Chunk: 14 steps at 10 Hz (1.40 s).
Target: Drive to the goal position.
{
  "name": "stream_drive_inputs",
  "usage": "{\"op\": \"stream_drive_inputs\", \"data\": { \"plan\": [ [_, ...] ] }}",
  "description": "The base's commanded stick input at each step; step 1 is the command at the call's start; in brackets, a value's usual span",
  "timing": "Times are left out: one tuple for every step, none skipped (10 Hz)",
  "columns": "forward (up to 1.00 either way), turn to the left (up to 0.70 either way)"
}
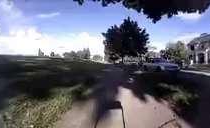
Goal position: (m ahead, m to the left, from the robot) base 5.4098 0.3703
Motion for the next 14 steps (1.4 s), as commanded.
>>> {"op": "stream_drive_inputs", "data": {
  "plan": [
    [1.0, 0.0],
    [1.0, 0.0],
    [1.0, 0.0],
    [1.0, 0.0],
    [1.0, 0.0],
    [1.0, 0.0],
    [1.0, 0.0],
    [1.0, 0.0],
    [1.0, 0.0],
    [1.0, 0.0],
    [1.0, 0.0],
    [1.0, 0.0],
    [1.0, 0.0],
    [1.0, 0.0]
  ]
}}
